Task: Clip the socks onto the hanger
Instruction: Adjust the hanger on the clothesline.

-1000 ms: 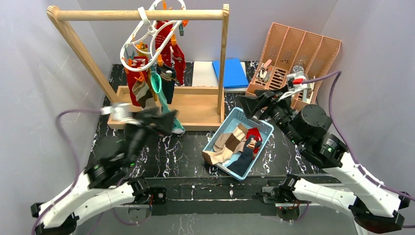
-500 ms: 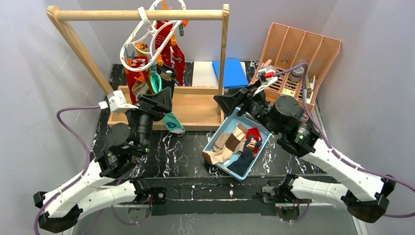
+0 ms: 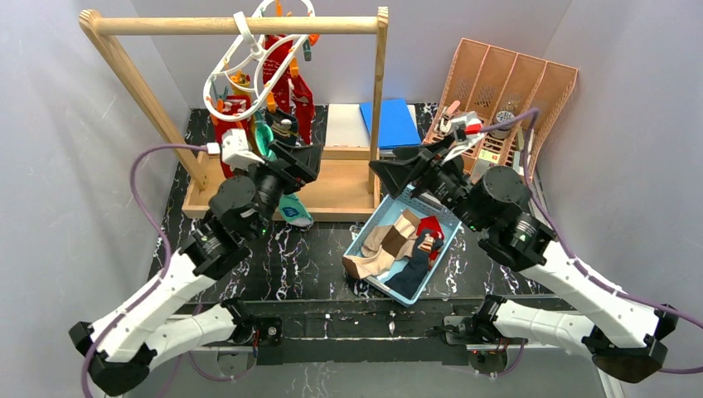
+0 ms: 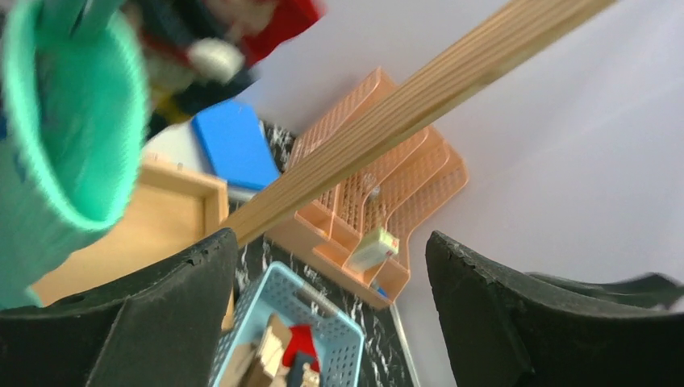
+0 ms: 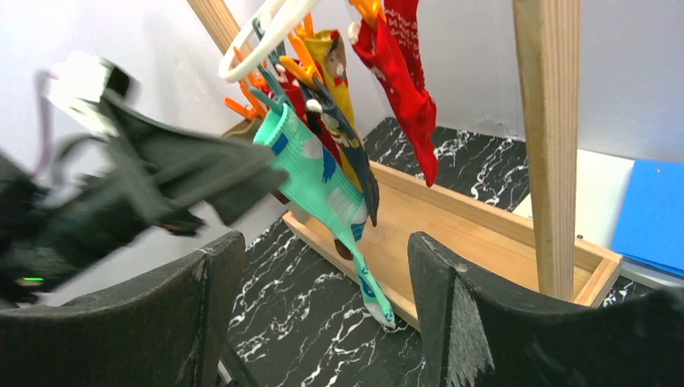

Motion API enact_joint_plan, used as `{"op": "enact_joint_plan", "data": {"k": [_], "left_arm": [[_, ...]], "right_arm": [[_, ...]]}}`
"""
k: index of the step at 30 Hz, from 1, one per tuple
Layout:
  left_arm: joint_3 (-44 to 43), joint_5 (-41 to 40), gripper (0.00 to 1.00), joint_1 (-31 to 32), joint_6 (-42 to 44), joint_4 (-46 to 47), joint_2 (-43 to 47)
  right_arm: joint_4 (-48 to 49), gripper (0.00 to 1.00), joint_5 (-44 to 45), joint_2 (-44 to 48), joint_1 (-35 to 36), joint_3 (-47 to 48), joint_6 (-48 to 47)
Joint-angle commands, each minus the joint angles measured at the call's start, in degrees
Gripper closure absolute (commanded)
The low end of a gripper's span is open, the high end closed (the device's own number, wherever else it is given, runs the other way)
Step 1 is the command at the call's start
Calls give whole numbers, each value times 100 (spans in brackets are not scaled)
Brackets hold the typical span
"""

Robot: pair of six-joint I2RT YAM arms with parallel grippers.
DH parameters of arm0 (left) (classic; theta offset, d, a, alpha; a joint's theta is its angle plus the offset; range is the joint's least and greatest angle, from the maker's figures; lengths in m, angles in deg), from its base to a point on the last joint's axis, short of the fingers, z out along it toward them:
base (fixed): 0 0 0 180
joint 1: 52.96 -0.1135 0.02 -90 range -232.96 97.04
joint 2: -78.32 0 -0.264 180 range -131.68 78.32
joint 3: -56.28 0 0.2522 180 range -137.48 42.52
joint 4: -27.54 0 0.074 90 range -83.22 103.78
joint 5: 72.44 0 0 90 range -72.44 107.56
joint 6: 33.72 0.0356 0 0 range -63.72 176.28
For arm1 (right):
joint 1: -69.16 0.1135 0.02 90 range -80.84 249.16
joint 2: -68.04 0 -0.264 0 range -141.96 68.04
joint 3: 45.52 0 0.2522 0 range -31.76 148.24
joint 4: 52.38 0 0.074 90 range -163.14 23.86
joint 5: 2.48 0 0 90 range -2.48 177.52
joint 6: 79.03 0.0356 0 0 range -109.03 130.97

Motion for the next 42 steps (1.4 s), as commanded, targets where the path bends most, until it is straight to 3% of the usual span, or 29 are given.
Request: {"op": "enact_joint_plan", "data": {"k": [1, 5, 11, 16, 23, 32, 38, 42], "left_arm": [[1373, 1933, 17, -1003, -1621, 426, 368], [1961, 1628, 16, -1027, -1855, 686, 1256], [2125, 212, 18, -1038, -1993, 746, 2412], [1733, -513, 18, -1023, -1534, 831, 2324], [1076, -285, 24, -1024, -1165, 1451, 1173], [689, -153, 31, -1229, -1280, 1621, 551], [456, 478, 28, -2086, -2002, 1497, 293], [631, 929, 31, -2872, -2787, 1300, 349]], "right_arm": [[84, 19, 196, 350, 8, -95, -143], [-12, 19, 201, 533, 8, -130, -224], [251, 19, -7, 423, 5, -197, -266], [511, 19, -187, 7, 6, 9, -251], [880, 19, -550, -584, 8, 330, -181], [1114, 19, -904, -801, 7, 477, -153], [1157, 19, -1069, -813, 4, 483, -115], [1205, 19, -1126, -785, 8, 497, -99]]}}
